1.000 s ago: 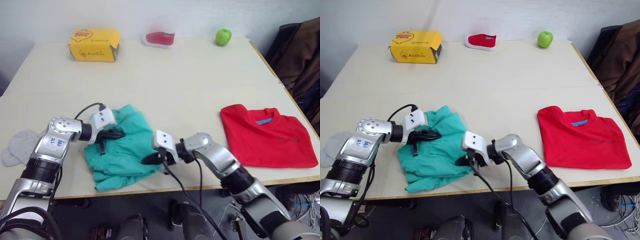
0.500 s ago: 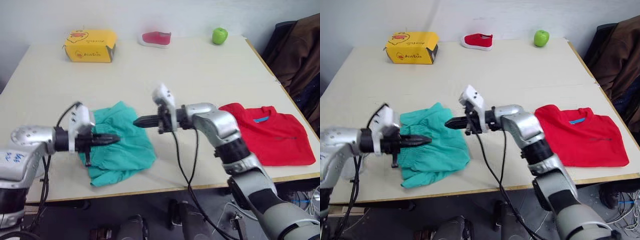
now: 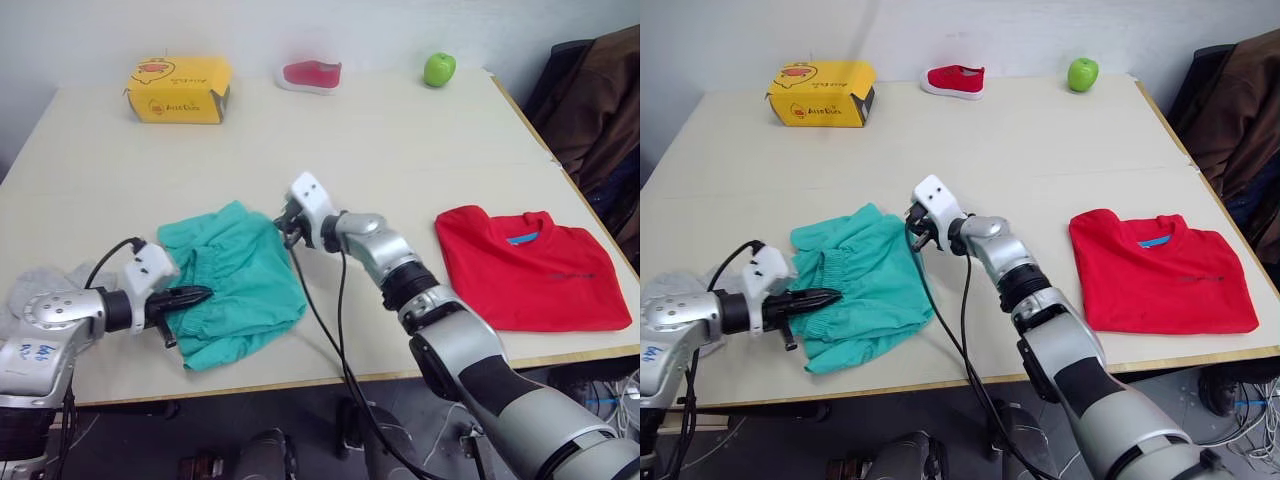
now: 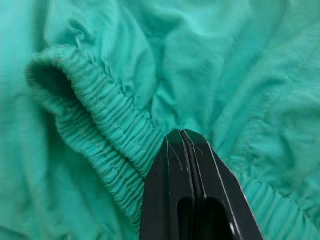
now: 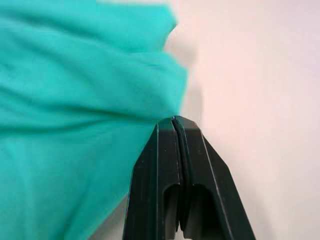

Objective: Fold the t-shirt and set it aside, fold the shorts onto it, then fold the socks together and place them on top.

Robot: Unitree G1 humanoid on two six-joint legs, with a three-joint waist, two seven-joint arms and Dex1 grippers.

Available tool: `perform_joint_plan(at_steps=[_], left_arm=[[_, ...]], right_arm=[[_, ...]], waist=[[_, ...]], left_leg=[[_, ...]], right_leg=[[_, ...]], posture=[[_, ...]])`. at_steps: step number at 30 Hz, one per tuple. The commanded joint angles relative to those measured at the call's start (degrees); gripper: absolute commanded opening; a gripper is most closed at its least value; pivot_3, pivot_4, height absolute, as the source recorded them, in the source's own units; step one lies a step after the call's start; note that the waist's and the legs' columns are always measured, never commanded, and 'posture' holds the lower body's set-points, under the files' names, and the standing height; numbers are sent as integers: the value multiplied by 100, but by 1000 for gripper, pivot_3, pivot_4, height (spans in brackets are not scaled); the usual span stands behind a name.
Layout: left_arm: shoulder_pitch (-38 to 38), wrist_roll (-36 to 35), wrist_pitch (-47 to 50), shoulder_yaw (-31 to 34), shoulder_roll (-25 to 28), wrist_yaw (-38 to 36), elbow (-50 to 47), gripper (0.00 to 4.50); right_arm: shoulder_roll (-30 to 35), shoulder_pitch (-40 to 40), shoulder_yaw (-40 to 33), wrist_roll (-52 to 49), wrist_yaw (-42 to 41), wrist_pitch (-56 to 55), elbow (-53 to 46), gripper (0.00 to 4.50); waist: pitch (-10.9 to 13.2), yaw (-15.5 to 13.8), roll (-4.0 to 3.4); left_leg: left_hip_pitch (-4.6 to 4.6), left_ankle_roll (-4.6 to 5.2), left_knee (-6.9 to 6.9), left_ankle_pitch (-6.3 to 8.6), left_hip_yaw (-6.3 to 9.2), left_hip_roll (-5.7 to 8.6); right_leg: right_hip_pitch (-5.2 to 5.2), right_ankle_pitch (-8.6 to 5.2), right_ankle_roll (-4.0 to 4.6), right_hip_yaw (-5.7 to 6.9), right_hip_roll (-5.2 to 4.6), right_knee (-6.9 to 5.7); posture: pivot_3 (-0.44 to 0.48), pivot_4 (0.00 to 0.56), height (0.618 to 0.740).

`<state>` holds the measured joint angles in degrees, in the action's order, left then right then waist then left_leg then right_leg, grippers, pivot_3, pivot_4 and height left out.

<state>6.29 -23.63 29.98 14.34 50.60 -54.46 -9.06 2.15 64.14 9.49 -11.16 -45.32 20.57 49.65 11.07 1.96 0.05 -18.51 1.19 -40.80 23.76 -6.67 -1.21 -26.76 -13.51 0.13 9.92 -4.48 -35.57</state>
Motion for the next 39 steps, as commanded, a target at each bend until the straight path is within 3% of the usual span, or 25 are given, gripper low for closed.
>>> perform_joint_plan(at_steps=[1,5,8,12,14,25,29,33,39], left_arm=[[-26,-399,79,422,197,-275,-363,599],[129,-833,379,583,337,-457,-654,1845],[217,-991,487,630,445,-577,-749,2807],[330,-895,312,560,495,-589,-724,4023],[362,-866,284,533,502,-573,-709,4470],[443,-710,161,429,443,-387,-716,4470],[475,-718,157,389,438,-325,-742,4500],[465,-714,135,373,426,-287,-756,4500],[578,-837,139,313,385,-337,-728,4500]], right_arm=[[624,-489,-58,-1331,-1599,2152,-2264,610],[1116,-942,-176,-1950,-1548,3910,-3127,2001],[1223,-1077,-33,-1804,-1465,4021,-2966,3078],[943,-877,-89,-1471,-1155,3596,-1946,4447],[692,-679,-219,-1294,-874,3276,-1241,4500],[-595,-538,190,-1026,-1038,3216,-772,4500],[-840,-455,157,-767,-657,2957,-387,3574],[-849,-409,40,-702,-470,2843,-281,1970],[-573,-464,-72,-793,-474,3224,-900,14]], waist=[[1,-29,-2],[0,-35,-1],[1,-32,-1],[8,3,-13],[8,35,-14],[7,128,-13],[7,123,-12],[7,127,-12],[3,107,-6]], left_leg=[[-3,1,-1,0,5,-1],[-17,2,-10,1,41,2],[-4,1,-11,1,42,3],[2,-4,-4,-2,35,6],[5,-11,6,-6,29,6],[21,-35,52,-23,24,7],[25,-37,62,-27,25,8],[29,-42,67,-30,25,9],[36,-48,69,-45,27,12]], right_leg=[[0,0,0,-1,0,3],[1,0,-6,-23,2,4],[11,0,-6,-25,1,-2],[9,0,-5,-31,3,-6],[7,-1,-5,-37,7,-6],[5,-5,3,-46,13,-3],[5,-8,8,-47,12,-3],[5,-10,11,-50,12,-3],[7,-10,13,-55,8,-13]], posture=[[0,150,740],[0,150,740],[0,150,740],[0,150,740],[0,150,740],[0,150,740],[0,150,740],[0,150,740],[0,150,740]])
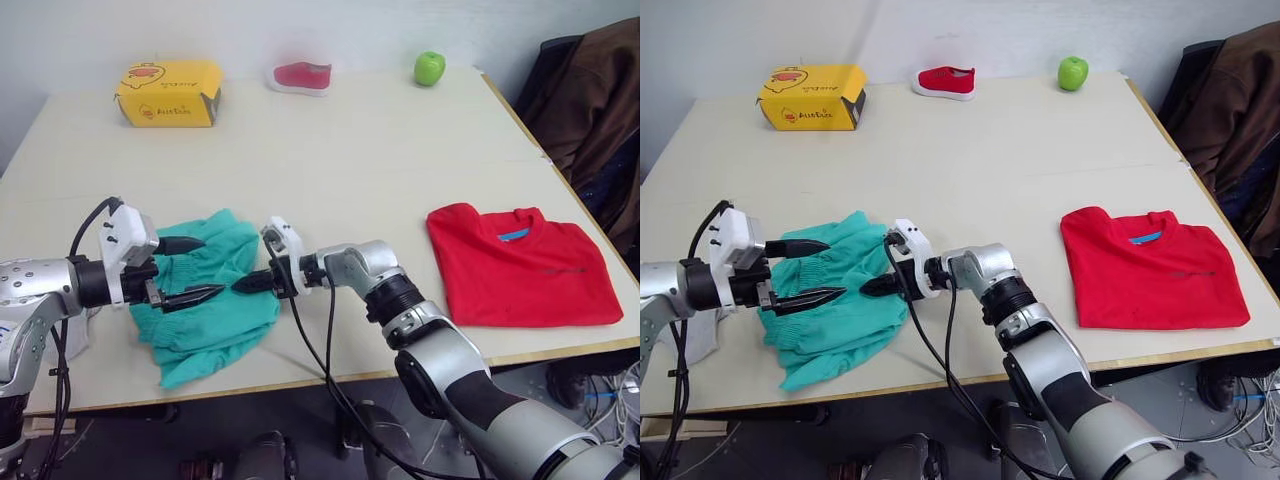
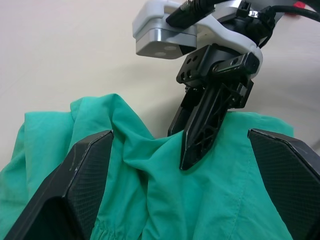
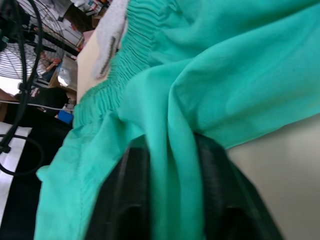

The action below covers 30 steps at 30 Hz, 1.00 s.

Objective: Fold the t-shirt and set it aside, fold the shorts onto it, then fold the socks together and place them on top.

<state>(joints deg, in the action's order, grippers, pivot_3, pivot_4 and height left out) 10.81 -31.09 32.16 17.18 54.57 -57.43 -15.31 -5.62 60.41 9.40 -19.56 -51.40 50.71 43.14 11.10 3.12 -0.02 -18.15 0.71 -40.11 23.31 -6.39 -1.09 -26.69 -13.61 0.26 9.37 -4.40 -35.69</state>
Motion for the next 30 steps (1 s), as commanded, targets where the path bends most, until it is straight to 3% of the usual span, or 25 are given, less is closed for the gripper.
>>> perform_joint_plan(at_steps=[1,9,18,26,30], left_arm=[[172,-89,-82,4,-16,-46,-76,4500],[882,-30,-193,-396,-188,-177,463,4500],[1513,-76,-168,-1046,-741,-379,525,4500],[1957,190,-523,-1481,-1098,-598,1068,4500],[2166,277,-653,-1624,-1241,-715,1285,4500]], right_arm=[[273,-111,-87,12,137,323,-407,14],[1289,-406,-679,-744,340,1980,-2602,14],[3458,-1111,-2286,-1665,674,4001,-5085,14],[5725,-1894,-3716,-2538,814,4179,-5295,14],[6826,-2764,-4457,-2356,639,4113,-5119,14]], waist=[[0,-31,0],[1,-154,-2],[1,-175,-1],[4,-258,-4],[5,-330,-5]], left_leg=[[0,0,0,-1,2,1],[-33,4,1,-4,41,12],[-37,7,2,-6,42,14],[-29,5,10,-10,32,16],[-27,7,12,-12,27,16]], right_leg=[[0,0,0,0,-2,-1],[-11,1,-3,0,-5,16],[-12,3,-6,3,-2,19],[-10,4,-8,-5,3,18],[-8,4,-9,-9,3,19]], posture=[[0,150,740],[0,150,740],[0,150,740],[0,150,740],[0,150,740]])
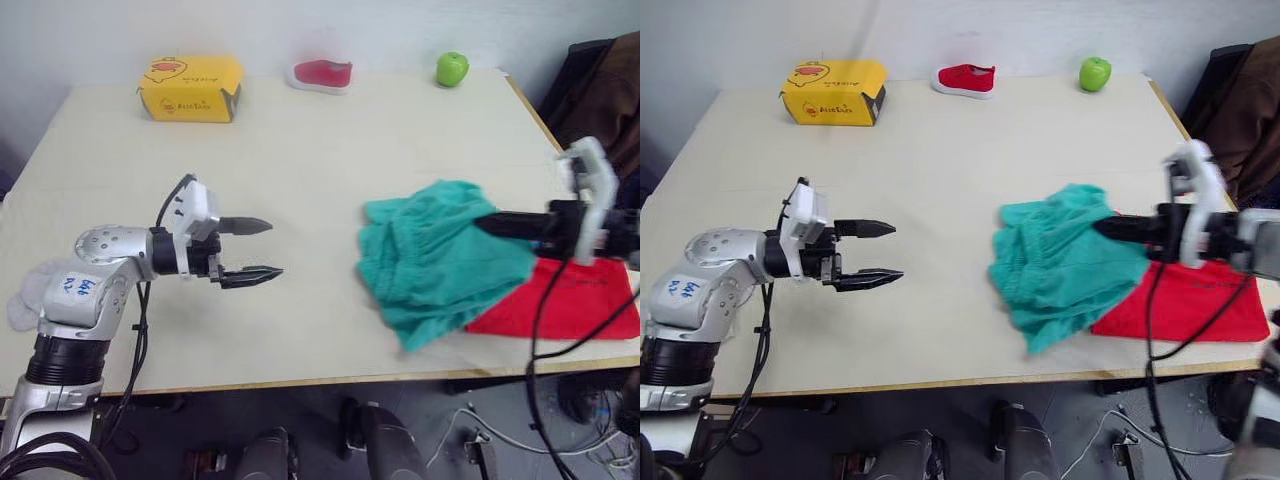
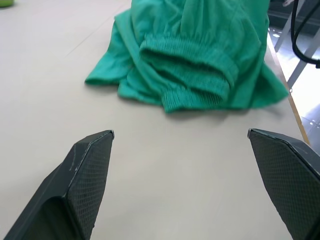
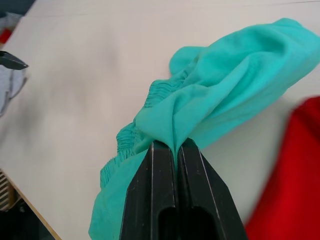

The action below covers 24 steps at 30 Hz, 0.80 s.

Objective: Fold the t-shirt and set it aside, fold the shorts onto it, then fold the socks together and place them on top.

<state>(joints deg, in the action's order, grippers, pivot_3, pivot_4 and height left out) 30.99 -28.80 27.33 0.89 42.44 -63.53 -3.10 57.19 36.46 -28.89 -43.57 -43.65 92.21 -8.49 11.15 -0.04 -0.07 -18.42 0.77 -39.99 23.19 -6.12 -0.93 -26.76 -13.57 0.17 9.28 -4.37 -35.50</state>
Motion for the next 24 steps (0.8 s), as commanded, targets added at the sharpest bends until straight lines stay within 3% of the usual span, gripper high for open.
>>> perform_joint_plan(at_steps=[1,8,19,24], left_arm=[[187,73,-201,-18,-50,-128,108,4500],[341,148,-284,-94,-164,-207,255,4500],[463,-36,61,-258,-417,-293,-184,4500],[374,-41,163,-246,-372,-357,-377,4500]], right_arm=[[757,-653,-791,116,-208,-157,120,14],[1163,-1850,-1403,720,-351,-1374,1369,14],[82,-2425,-966,1901,646,-4025,2493,14],[332,-2714,-1398,1913,290,-4863,2387,1207]], waist=[[0,-32,0],[2,-80,4],[5,-118,0],[5,-127,-1]], left_leg=[[1,1,0,0,0,0],[11,5,3,-3,-10,1],[10,1,4,-7,-24,5],[10,1,5,-8,-24,4]], right_leg=[[2,1,-2,0,0,2],[21,7,-12,-12,0,34],[26,10,-17,-25,5,29],[28,10,-17,-27,7,30]], posture=[[0,150,740],[0,150,740],[0,150,740],[0,150,740]])
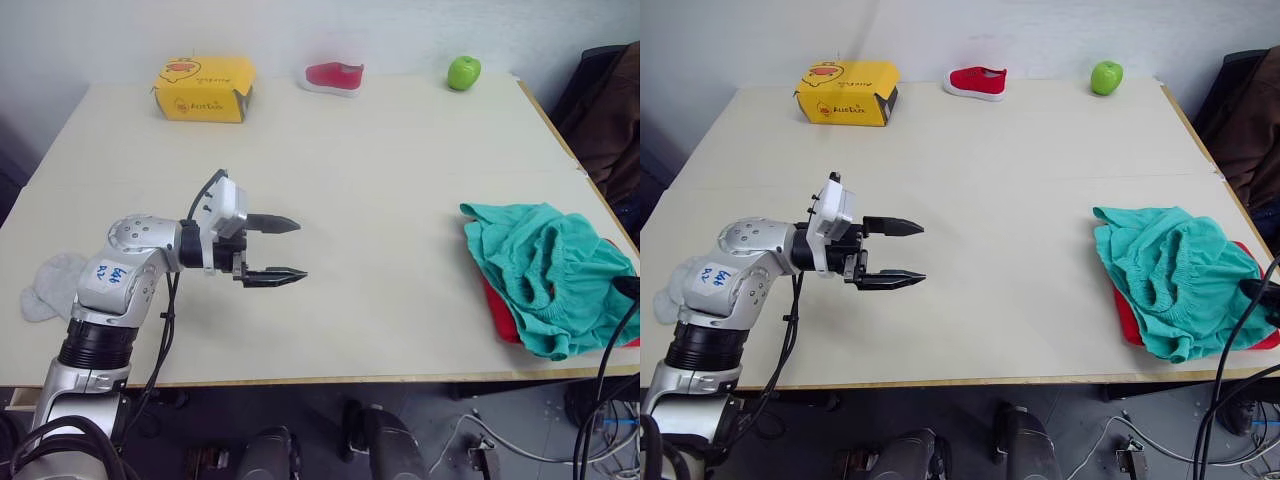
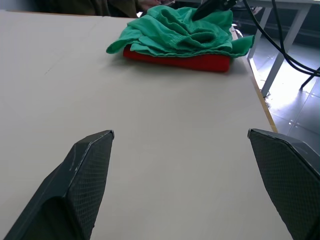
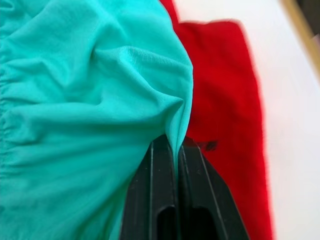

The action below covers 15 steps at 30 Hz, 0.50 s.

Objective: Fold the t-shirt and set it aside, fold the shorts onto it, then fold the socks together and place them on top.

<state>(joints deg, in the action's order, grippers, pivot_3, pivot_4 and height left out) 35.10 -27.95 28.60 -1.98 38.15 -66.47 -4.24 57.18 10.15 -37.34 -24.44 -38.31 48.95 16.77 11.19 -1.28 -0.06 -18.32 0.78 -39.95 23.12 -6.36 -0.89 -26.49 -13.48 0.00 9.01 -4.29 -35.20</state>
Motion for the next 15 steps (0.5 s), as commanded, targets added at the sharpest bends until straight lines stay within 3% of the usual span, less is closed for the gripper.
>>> perform_joint_plan(at_steps=[1,5,10,15], left_arm=[[-76,-110,36,62,85,-62,-278,4500],[-311,-66,37,246,286,-1,-332,4500],[-715,-76,95,611,533,219,-474,4500],[-1715,202,349,1478,696,1364,-1018,4500]], right_arm=[[484,9,-738,-78,-323,-618,-119,1556],[1030,256,-741,-302,-922,-723,-446,2856],[991,960,-284,-1215,-1486,-263,-1183,4375],[155,1876,980,-2739,-2011,302,-2877,4473]], waist=[[4,-3,-7],[5,31,-29],[8,141,-6],[11,197,-2]], left_leg=[[0,0,0,0,-1,1],[6,1,5,-2,-11,-1],[12,-11,6,-5,-10,-17],[25,-18,20,-7,-14,-23]], right_leg=[[0,0,0,-1,0,1],[0,1,-3,-12,3,-2],[6,1,-1,-14,19,2],[1,-1,5,-22,22,-2]], posture=[[0,150,740],[0,150,740],[0,150,740],[0,150,740]])
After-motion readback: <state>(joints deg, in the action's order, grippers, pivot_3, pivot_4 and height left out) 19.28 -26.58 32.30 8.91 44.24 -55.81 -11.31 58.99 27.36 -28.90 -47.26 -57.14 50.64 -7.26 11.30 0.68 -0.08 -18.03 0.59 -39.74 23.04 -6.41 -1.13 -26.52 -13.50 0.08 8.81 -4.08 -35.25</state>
